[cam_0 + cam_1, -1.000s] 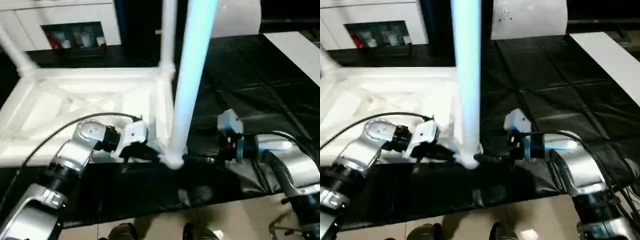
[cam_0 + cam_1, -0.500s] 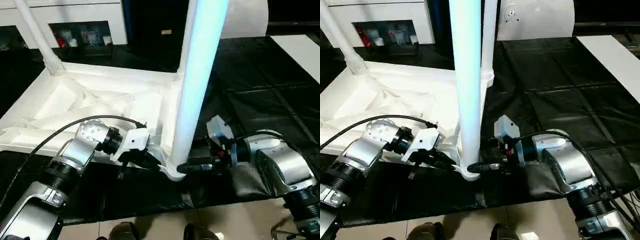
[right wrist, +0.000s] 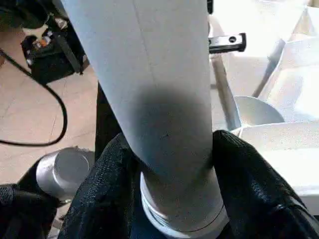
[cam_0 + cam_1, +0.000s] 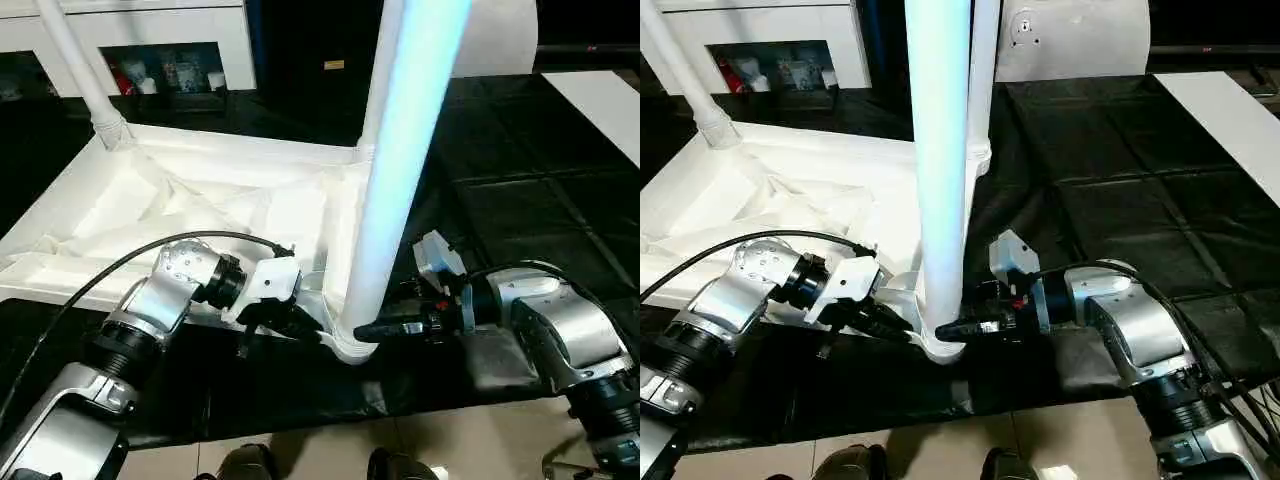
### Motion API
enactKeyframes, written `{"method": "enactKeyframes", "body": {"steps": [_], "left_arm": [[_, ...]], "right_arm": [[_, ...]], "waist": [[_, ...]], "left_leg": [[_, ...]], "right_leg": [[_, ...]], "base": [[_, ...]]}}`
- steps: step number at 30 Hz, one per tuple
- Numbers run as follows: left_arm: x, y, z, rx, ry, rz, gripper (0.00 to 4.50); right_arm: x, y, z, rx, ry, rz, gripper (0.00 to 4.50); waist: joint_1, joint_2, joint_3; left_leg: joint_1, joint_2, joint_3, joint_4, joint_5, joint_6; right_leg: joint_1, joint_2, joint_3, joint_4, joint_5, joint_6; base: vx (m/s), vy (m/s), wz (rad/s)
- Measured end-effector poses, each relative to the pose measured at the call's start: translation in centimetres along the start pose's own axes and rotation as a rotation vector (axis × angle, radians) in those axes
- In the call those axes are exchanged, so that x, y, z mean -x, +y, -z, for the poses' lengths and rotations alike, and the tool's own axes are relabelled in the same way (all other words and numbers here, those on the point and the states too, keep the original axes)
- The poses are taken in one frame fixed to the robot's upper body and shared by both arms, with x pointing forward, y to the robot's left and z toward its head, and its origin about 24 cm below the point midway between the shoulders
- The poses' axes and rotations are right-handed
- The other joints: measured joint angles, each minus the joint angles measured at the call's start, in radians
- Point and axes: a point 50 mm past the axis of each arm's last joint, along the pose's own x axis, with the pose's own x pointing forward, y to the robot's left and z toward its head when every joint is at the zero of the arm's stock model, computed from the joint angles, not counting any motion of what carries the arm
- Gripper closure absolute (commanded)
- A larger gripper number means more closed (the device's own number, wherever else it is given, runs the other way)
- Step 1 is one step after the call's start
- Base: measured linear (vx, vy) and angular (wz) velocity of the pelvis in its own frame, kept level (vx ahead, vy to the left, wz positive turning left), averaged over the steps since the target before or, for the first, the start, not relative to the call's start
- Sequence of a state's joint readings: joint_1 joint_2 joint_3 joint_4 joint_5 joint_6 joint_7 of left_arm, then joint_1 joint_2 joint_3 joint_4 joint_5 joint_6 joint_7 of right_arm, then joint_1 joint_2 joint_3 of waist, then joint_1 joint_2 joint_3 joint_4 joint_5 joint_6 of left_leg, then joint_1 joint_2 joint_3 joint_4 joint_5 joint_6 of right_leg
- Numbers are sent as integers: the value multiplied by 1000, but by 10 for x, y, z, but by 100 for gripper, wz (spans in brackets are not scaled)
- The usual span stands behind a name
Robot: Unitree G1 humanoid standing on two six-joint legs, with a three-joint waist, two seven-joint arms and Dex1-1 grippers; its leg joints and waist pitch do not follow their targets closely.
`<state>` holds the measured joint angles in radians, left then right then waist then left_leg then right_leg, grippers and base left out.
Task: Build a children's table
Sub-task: Rotate leg to tighten
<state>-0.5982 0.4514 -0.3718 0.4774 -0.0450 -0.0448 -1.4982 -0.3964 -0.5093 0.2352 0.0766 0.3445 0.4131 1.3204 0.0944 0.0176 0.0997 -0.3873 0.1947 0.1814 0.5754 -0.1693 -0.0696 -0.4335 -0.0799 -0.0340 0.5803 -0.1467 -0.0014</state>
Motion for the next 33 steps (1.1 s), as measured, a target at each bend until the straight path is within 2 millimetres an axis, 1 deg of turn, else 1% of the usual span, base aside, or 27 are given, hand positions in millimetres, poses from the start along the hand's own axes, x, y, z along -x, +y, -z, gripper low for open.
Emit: {"method": "enactKeyframes", "body": {"steps": [3, 6, 9, 10, 11, 14, 18, 19, 21, 22, 23, 24, 26, 27, 28, 30, 31, 32, 33], "left_arm": [[-3, 3, 0, 39, -12, -48, 450], [-3, 12, 1, 111, -10, -183, 450], [-6, 23, 0, 188, -13, -348, 450], [-10, 27, -1, 206, -19, -394, 450], [-15, 30, -4, 220, -23, -428, 450], [-30, 39, -9, 295, -69, -561, 450], [-46, 47, -18, 372, -98, -682, 450], [-50, 50, -22, 384, -98, -716, 450], [-56, 53, -27, 399, -100, -749, 450], [-58, 53, -29, 403, -101, -754, 450], [-58, 54, -29, 403, -102, -754, 450], [-58, 54, -30, 402, -102, -755, 450], [-56, 54, -30, 397, -99, -771, 450], [-54, 55, -30, 395, -95, -786, 450], [-50, 56, -29, 393, -90, -804, 450], [-47, 57, -29, 388, -88, -811, 450], [-45, 56, -29, 369, -86, -797, 450], [-42, 55, -28, 352, -78, -782, 450], [-41, 53, -28, 339, -79, -766, 450]], "right_arm": [[-3, 2, 4, -30, -40, 78, 254], [-8, -6, 4, -42, -77, 252, 254], [-19, -16, 3, -90, -137, 484, 257], [-21, -19, 3, -111, -156, 559, 257], [-23, -22, 3, -133, -173, 618, 257], [-30, -30, 0, -213, -235, 824, 257], [-36, -39, -6, -260, -258, 993, 258], [-38, -42, -9, -264, -257, 1039, 258], [-38, -44, -11, -273, -266, 1089, 258], [-38, -45, -11, -273, -269, 1103, 223], [-38, -44, -11, -273, -275, 1111, 202], [-39, -44, -11, -272, -281, 1115, 202], [-40, -41, -8, -278, -286, 1116, 178], [-42, -39, -5, -287, -282, 1112, 160], [-46, -36, -1, -289, -273, 1095, 160], [-50, -32, 0, -278, -282, 1061, 149], [-49, -30, 0, -268, -298, 1041, 142], [-47, -28, 1, -259, -303, 1023, 125], [-46, -26, 2, -249, -308, 999, 125]], "waist": [[-1, 0, 0], [-12, 0, 0], [-42, 0, 0], [-54, 0, 0], [-62, -1, 0], [-76, -2, 1], [-84, -1, 1], [-86, -1, 0], [-87, 0, 0], [-87, 1, -1], [-87, 1, -1], [-87, 1, -1], [-87, 2, -1], [-89, 2, -1], [-93, 1, -1], [-96, 1, -1], [-95, 1, -1], [-94, 1, -1], [-92, 1, -1]], "left_leg": [[1, 0, 0, 0, 0, 1], [5, 0, -2, 1, 1, 0], [8, -1, -5, 1, 2, -1], [9, -2, -5, 0, 2, -1], [9, -3, -6, 1, 2, -1], [10, -5, -6, 0, 2, -1], [10, -7, -6, -1, 2, -1], [6, -7, -6, -1, 2, -1], [2, -7, -6, -1, 2, -1], [2, -8, -6, -1, 2, -1], [2, -8, -6, -1, 2, -1], [2, -7, -6, -1, 1, -1], [2, -7, -6, -3, 1, 0], [2, -7, -6, -3, 1, 0], [2, -6, -6, -5, 1, -1], [1, -6, -5, -8, 1, -1], [1, -4, -5, -9, 1, -1], [0, -3, -5, -10, 1, 0], [0, -3, -5, -11, 1, 1]], "right_leg": [[2, -1, -1, 0, 0, -1], [5, -1, -1, 0, 1, -1], [6, -2, -2, -2, -2, 4], [6, -4, -4, -4, -3, 5], [6, -5, -5, -4, -3, 5], [5, -7, -6, -5, -3, 6], [4, -8, -6, -5, -3, 6], [0, -9, -6, -5, -3, 6], [-2, -9, -6, -6, -3, 6], [-1, -9, -6, -5, -3, 5], [-1, -9, -6, -5, -3, 5], [-1, -9, -6, -5, -3, 5], [-2, -9, -7, -4, -2, 4], [-2, -8, -7, -4, 0, 1], [-4, -8, -8, -4, 1, -1], [-5, -8, -10, -4, 2, -1], [-6, -7, -11, -5, 1, 0], [-7, -6, -11, -5, 1, 0], [-8, -6, -11, -5, 0, 0]], "base": [[0, 0, 0], [0, 0, 0], [0, 0, 0], [0, 0, 0], [0, 0, 0], [0, 0, 0], [0, 0, 0], [0, 0, 0], [0, 0, 0], [0, 0, 0], [0, 0, 0], [0, 0, 0], [0, 0, 0], [0, 0, 0], [0, 0, 0], [0, 0, 0], [0, 0, 0], [0, 0, 0], [0, 0, 0]]}}
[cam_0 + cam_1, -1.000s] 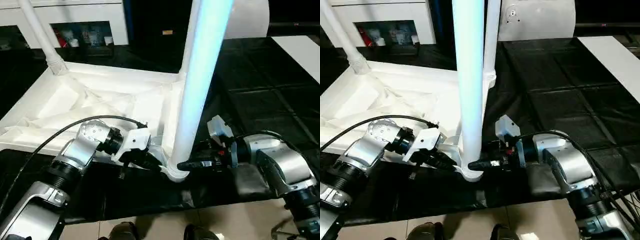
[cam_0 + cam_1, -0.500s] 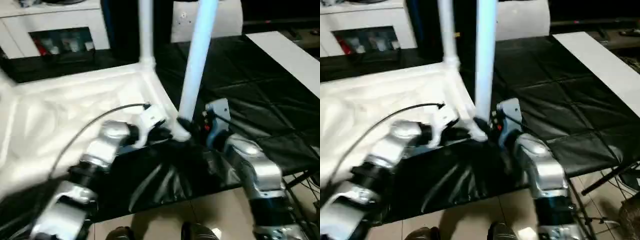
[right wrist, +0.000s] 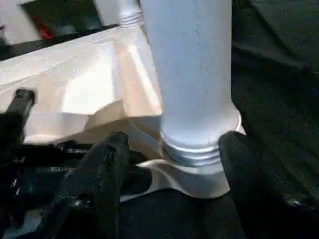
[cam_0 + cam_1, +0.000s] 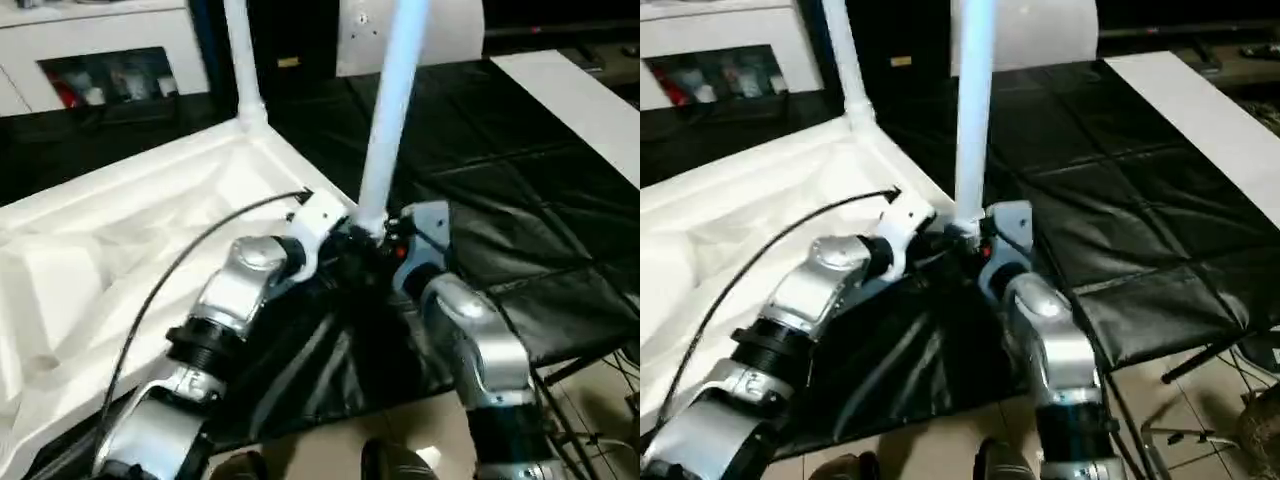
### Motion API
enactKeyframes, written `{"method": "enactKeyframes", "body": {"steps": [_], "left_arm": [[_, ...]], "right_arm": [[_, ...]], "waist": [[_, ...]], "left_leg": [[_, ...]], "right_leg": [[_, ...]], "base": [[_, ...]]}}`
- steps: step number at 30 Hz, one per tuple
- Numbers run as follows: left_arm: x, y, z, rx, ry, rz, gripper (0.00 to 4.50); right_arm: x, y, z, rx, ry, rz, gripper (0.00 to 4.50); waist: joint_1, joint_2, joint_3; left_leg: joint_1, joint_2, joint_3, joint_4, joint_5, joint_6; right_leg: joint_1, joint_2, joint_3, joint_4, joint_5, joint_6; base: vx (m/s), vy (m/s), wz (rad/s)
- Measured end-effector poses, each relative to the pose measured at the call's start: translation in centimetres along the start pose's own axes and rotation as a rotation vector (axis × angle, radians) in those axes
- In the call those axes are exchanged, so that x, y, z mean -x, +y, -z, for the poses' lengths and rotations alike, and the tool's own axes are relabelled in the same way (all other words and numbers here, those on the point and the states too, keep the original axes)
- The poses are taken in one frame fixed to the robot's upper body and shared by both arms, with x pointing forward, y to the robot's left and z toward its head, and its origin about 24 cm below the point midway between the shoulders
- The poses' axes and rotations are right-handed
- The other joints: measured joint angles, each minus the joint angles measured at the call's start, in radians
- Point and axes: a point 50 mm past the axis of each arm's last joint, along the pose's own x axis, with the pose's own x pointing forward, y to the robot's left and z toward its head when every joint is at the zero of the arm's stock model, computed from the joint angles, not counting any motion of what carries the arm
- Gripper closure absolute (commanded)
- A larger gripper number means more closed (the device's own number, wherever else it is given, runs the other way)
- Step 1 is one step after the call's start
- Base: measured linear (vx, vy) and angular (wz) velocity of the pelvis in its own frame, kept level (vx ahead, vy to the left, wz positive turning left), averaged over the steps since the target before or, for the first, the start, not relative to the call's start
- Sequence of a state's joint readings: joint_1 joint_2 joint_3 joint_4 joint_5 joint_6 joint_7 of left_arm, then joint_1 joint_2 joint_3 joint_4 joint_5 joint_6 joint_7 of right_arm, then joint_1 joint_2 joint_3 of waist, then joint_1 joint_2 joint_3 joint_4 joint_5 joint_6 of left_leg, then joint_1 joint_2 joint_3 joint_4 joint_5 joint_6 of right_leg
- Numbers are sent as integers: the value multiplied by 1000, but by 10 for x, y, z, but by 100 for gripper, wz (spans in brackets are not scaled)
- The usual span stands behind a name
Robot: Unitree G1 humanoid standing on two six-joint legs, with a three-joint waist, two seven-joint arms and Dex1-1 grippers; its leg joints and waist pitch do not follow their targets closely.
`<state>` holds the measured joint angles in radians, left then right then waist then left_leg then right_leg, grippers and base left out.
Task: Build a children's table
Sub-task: Rotate leg to tighten
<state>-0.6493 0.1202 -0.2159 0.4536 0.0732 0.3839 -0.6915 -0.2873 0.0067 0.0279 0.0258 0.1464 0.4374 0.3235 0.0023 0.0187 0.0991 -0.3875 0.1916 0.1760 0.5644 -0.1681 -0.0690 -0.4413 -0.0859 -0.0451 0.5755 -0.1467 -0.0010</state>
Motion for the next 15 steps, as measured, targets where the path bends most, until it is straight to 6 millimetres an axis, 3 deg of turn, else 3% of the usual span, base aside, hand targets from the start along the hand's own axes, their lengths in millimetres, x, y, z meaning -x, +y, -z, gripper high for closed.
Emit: {"method": "enactKeyframes", "body": {"steps": [6, 10, 15], "left_arm": [[12, 5, 7, -76, 1, 88, 450], [27, 9, 16, -150, 20, 210, 450], [45, 14, 22, -240, 61, 346, 450]], "right_arm": [[17, -10, -11, 82, -26, -155, 79], [42, -25, -21, 198, 10, -322, 39], [61, -33, -27, 268, 90, -508, 5]], "waist": [[7, 0, 0], [29, 0, 0], [44, 0, 0]], "left_leg": [[0, 3, 0, 0, 2, 4], [4, 3, 0, 1, -1, -1], [4, 3, 0, 3, 0, -2]], "right_leg": [[-1, 3, 0, 1, -2, -2], [3, 3, 0, 1, -1, -2], [7, 2, 2, 2, -1, -2]], "base": [[0, 0, 0], [0, 0, 0], [0, 0, 0]]}}
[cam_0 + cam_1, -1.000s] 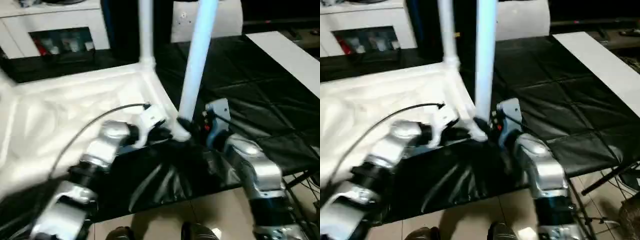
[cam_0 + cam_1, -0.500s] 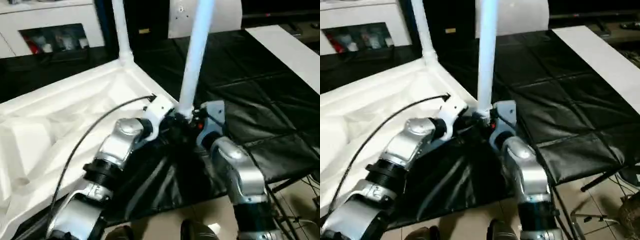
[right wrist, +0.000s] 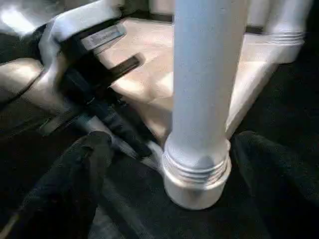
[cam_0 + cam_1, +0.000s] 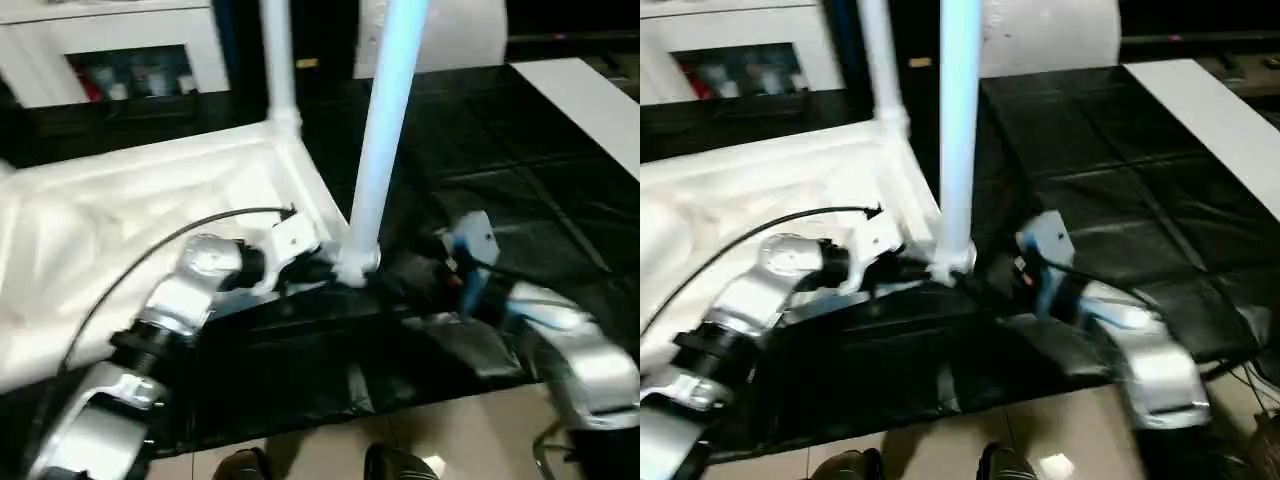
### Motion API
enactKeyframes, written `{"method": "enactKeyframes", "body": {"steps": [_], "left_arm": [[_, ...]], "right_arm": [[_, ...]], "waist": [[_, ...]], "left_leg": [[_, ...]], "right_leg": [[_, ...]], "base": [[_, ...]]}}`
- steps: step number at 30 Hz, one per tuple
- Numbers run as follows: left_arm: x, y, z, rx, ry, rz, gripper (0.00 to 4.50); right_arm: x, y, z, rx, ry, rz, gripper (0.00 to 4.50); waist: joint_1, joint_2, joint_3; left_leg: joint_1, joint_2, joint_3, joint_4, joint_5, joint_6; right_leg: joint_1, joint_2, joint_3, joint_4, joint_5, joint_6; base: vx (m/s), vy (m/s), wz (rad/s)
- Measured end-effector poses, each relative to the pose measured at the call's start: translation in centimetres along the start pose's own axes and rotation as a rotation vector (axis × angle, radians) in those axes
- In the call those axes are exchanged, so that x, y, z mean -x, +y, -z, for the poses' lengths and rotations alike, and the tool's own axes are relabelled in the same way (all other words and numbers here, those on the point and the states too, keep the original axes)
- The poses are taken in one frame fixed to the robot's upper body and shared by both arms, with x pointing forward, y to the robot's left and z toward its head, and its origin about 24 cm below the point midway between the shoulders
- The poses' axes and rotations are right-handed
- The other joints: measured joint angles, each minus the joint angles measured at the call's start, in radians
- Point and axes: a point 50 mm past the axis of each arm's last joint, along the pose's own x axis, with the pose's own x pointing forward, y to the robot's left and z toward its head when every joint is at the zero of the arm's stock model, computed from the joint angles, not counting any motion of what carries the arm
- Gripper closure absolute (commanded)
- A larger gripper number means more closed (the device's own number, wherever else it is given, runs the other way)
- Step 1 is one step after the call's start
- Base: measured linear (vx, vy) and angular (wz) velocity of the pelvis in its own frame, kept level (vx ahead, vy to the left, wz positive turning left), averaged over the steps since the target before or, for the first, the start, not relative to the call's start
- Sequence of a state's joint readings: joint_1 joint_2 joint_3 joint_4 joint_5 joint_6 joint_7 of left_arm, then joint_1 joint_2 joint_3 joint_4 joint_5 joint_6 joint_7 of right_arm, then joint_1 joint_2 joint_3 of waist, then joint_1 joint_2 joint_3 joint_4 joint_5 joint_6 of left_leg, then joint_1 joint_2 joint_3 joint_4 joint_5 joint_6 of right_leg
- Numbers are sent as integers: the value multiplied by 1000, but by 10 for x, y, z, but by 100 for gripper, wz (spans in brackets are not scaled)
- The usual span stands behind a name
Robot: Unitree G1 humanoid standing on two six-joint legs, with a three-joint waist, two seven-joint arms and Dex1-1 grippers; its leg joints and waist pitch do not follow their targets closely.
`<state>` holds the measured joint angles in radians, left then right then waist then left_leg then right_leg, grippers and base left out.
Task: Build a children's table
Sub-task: Rotate leg to tighten
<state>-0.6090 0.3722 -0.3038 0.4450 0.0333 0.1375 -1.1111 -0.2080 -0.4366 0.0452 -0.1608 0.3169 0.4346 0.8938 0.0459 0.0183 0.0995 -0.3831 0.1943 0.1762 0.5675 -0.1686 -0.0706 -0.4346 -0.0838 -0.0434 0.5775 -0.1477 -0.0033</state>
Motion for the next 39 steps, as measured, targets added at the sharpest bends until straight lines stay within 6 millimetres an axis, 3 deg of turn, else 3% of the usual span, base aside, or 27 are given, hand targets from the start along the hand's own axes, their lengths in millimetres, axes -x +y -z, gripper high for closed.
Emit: {"method": "enactKeyframes", "body": {"steps": [4, 10, 13, 17, 39], "left_arm": [[9, -6, 4, -48, 15, 129, 450], [18, -13, 6, -99, 33, 291, 450], [19, -19, 4, -118, 33, 363, 450], [15, -25, 2, -138, 30, 425, 450], [14, -30, 1, -151, 32, 466, 450]], "right_arm": [[8, 0, -1, 24, 71, -106, 5], [1, 3, -4, 47, 103, -239, 5], [-4, 5, -2, 40, 110, -315, 42], [-10, 8, -2, 30, 114, -392, 59], [-15, 13, 3, -32, 144, -530, 230]], "waist": [[9, 0, 0], [23, 0, 0], [28, 0, 0], [44, 0, 0], [44, -1, 0]], "left_leg": [[-1, -1, 1, 2, 0, 0], [-2, -2, 1, 2, 0, 0], [-2, -2, 2, 3, 0, 1], [-2, -2, 4, 3, 0, 1], [-2, -2, 4, 7, 1, 1]], "right_leg": [[0, -2, 0, 1, 0, 0], [0, -3, -1, 1, 0, 0], [0, -5, 0, 2, 0, 0], [0, -5, -1, 3, 0, 0], [0, -6, 0, 7, 0, 0]], "base": [[0, 0, 0], [0, 0, 0], [0, 0, 0], [0, 0, 0], [0, 0, 0]]}}
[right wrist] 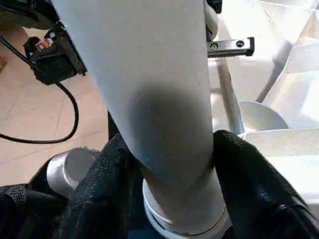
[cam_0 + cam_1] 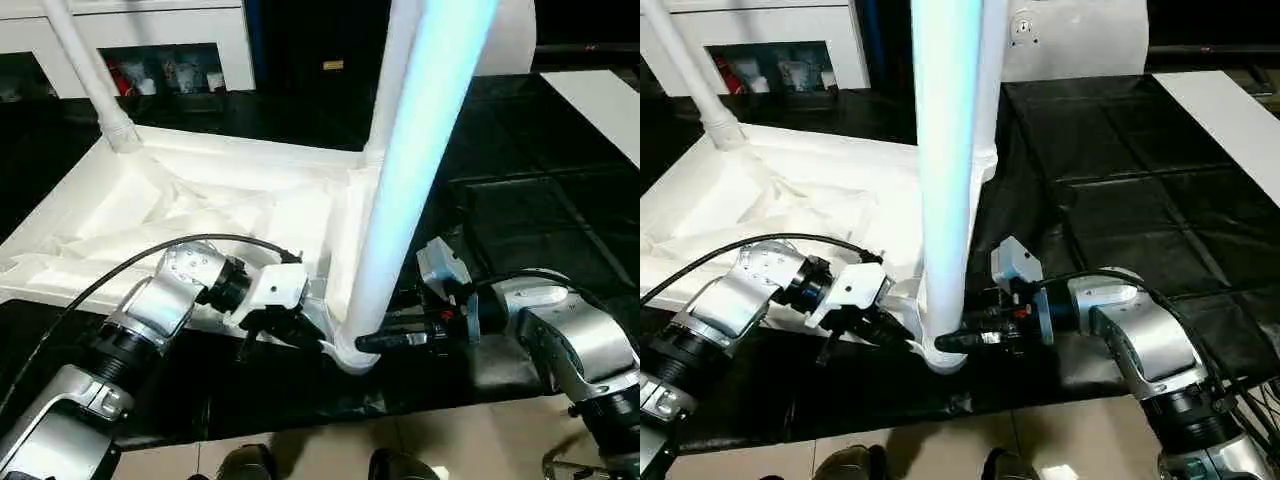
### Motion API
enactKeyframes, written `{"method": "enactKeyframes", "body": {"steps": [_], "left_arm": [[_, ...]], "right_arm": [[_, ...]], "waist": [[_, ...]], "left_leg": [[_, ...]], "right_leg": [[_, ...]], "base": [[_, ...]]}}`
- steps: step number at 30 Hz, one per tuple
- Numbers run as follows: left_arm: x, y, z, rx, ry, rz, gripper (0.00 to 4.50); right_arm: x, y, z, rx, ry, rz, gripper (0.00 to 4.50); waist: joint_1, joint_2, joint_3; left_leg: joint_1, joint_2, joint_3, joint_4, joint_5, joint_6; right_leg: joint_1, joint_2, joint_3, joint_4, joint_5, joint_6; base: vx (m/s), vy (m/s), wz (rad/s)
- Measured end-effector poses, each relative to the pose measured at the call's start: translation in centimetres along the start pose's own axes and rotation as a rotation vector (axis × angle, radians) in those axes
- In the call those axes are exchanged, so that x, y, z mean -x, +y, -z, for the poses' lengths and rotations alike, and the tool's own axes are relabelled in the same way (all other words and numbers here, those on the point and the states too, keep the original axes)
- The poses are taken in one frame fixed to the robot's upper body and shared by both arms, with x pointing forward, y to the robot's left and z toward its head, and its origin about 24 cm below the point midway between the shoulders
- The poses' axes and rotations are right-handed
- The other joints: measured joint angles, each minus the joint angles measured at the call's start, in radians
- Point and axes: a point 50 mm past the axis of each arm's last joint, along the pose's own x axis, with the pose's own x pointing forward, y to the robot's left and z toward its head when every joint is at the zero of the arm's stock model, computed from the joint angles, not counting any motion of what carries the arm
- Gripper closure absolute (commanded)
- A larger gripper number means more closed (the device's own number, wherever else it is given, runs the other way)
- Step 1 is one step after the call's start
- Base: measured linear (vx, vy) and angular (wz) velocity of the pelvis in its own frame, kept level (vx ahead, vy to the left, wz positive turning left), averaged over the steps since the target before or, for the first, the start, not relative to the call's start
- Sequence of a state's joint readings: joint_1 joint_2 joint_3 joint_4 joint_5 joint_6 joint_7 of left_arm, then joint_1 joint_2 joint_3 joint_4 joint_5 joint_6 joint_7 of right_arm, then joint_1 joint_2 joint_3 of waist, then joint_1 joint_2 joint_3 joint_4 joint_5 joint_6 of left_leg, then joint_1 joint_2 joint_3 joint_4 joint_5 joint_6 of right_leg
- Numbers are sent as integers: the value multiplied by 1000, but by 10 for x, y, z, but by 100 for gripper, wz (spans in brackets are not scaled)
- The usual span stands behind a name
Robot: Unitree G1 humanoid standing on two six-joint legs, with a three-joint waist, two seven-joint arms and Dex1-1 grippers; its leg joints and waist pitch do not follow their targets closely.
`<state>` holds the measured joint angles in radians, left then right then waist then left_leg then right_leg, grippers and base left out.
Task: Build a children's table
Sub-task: Rotate leg to tighten
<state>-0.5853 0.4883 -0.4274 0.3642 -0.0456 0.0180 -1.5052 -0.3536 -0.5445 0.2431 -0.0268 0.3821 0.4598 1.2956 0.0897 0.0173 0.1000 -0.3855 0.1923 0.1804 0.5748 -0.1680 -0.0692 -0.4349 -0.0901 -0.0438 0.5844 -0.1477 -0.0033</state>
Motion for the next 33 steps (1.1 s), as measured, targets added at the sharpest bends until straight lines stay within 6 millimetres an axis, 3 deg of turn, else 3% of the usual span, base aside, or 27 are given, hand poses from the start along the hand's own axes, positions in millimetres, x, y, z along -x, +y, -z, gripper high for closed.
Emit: {"method": "enactKeyframes", "body": {"steps": [8, 12, 19, 23, 27, 28, 33], "left_arm": [[-4, 1, 0, 44, -24, -27, 450], [-5, 11, 2, 116, -36, -162, 450], [-20, 37, -4, 276, -74, -494, 450], [-36, 52, -11, 366, -116, -660, 450], [-48, 61, -18, 434, -157, -770, 450], [-50, 62, -19, 438, -160, -783, 450], [-47, 63, -20, 427, -159, -789, 450]], "right_arm": [[0, 3, 3, -38, -26, 36, 247], [-3, -2, 7, -55, -75, 223, 248], [-18, -28, 3, -147, -182, 706, 255], [-27, -43, -4, -210, -223, 934, 256], [-36, -54, -11, -252, -242, 1097, 256], [-38, -55, -11, -256, -248, 1119, 200], [-41, -52, -12, -260, -285, 1129, 163]], "waist": [[1, 0, 0], [-7, 0, 0], [-64, 0, 0], [-84, 0, 0], [-94, 0, 0], [-94, 0, 0], [-93, 0, 0]], "left_leg": [[0, 0, 0, 0, 0, 0], [2, 0, 0, 1, 0, 0], [2, -3, -2, 1, 0, 0], [1, -5, -2, 0, 0, 0], [0, -5, -3, 0, 0, 0], [0, -5, -3, -1, 0, 0], [0, -5, -3, -2, 0, 0]], "right_leg": [[0, 0, 0, 0, 0, 0], [2, 0, 1, 1, -1, 2], [1, -1, 1, -10, -4, 7], [0, -1, 1, -15, -4, 7], [0, -1, 0, -19, -4, 7], [0, -1, 0, -20, -4, 7], [0, 0, 0, -20, 5, 6]], "base": [[0, 0, 0], [0, 0, 0], [0, 0, 0], [0, 0, 0], [0, 0, 0], [0, 0, 0], [0, 0, 0]]}}
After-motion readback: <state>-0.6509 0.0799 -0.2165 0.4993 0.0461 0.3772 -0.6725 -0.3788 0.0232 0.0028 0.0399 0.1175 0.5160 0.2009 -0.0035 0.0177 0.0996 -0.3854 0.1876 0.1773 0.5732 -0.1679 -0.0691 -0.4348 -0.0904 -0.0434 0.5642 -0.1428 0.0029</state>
